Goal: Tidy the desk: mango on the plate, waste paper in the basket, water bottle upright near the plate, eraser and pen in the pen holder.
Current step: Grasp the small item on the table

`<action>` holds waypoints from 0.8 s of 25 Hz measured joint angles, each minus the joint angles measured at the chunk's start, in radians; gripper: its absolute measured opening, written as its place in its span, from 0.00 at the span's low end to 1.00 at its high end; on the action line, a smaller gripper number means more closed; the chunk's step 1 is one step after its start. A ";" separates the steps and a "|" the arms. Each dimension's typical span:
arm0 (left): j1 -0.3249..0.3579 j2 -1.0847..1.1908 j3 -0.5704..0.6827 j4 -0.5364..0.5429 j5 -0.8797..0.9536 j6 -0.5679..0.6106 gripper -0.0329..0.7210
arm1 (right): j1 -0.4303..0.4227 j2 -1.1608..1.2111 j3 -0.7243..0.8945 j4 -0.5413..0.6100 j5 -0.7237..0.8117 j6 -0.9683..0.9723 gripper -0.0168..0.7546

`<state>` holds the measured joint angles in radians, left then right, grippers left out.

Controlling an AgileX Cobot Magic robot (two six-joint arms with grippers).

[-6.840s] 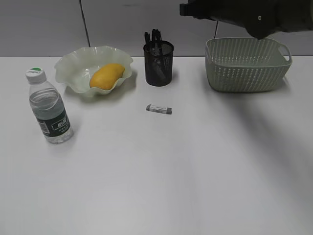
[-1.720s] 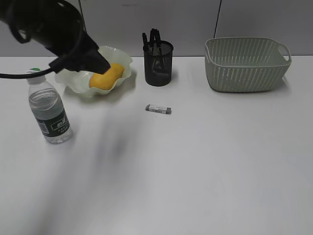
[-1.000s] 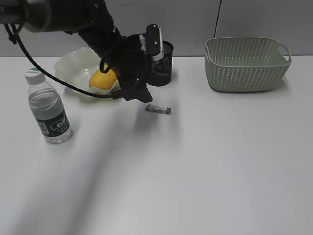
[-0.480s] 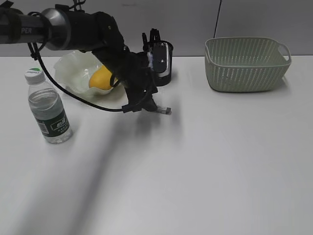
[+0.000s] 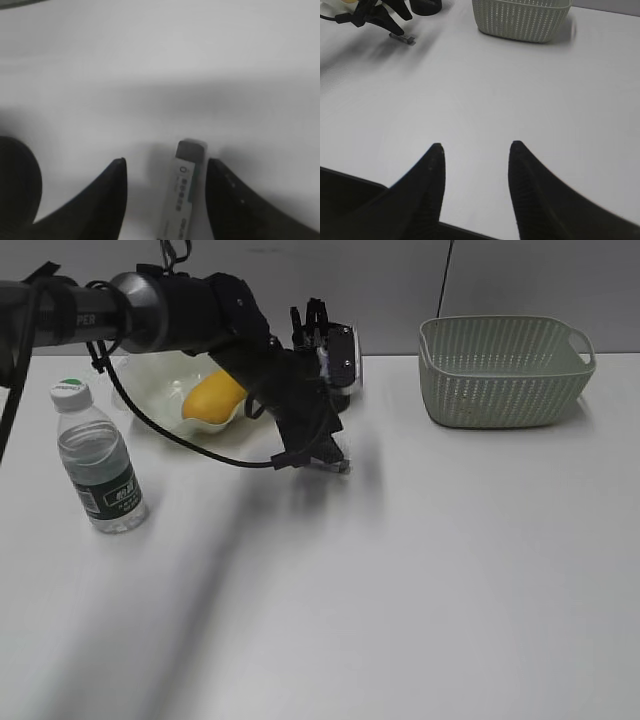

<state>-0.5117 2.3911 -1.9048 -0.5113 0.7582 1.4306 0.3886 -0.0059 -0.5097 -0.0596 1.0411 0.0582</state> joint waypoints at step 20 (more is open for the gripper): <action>-0.002 0.068 -0.043 0.000 0.061 -0.029 0.42 | 0.000 -0.001 0.000 0.000 0.000 0.001 0.46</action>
<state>-0.5141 2.4593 -1.9477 -0.5109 0.8191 1.4017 0.3886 -0.0070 -0.5097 -0.0596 1.0411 0.0592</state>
